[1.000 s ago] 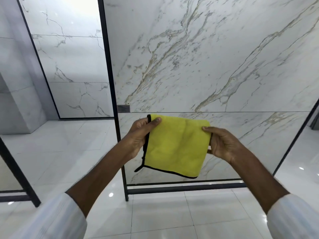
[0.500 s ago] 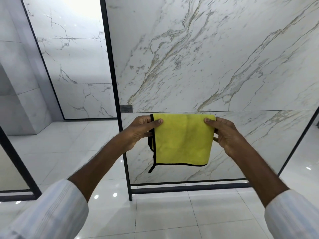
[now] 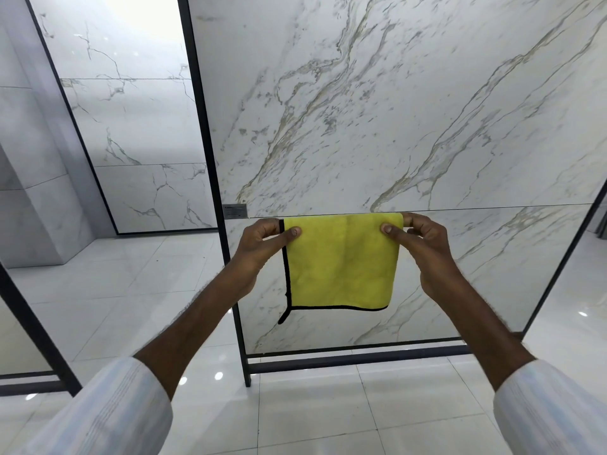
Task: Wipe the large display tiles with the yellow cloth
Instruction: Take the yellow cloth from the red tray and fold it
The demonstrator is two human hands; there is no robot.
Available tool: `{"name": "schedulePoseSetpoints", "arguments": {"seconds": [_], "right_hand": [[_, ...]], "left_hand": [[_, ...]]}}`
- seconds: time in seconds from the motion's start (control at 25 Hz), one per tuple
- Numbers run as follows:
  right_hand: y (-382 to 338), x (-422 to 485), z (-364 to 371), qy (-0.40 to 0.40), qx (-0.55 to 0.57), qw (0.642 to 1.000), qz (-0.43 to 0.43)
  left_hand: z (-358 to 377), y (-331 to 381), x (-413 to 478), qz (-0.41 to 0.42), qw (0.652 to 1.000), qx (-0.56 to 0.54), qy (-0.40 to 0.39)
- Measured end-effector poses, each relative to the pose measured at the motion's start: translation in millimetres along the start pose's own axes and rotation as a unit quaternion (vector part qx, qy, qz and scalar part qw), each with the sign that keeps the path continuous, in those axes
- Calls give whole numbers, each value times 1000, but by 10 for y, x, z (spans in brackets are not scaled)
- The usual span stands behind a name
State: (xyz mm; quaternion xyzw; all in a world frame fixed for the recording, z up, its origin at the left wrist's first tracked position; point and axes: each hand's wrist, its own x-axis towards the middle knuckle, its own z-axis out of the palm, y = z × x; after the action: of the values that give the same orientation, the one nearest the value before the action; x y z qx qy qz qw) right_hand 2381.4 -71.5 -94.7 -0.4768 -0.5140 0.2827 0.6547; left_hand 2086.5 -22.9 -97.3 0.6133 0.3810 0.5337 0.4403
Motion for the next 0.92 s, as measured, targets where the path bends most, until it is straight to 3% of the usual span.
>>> {"name": "schedulePoseSetpoints", "arguments": {"seconds": [0.28, 0.36, 0.48, 0.68, 0.8, 0.92], "right_hand": [[-691, 338, -30, -48, 137, 988, -53], [-672, 404, -29, -97, 186, 978, -12], [-289, 166, 77, -162, 134, 975, 76], [-195, 158, 13, -131, 197, 968, 81], [-8, 9, 111, -199, 112, 966, 123], [-5, -98, 203, -161, 136, 966, 151]], "left_hand": [[353, 760, 79, 85, 980, -155, 88], [413, 974, 138, 93, 970, -203, 94], [413, 942, 144, 63, 966, -232, 92], [349, 765, 129, -1, 962, -237, 137], [347, 732, 156, -34, 950, -271, 153], [322, 776, 84, -40, 964, -225, 133]]}}
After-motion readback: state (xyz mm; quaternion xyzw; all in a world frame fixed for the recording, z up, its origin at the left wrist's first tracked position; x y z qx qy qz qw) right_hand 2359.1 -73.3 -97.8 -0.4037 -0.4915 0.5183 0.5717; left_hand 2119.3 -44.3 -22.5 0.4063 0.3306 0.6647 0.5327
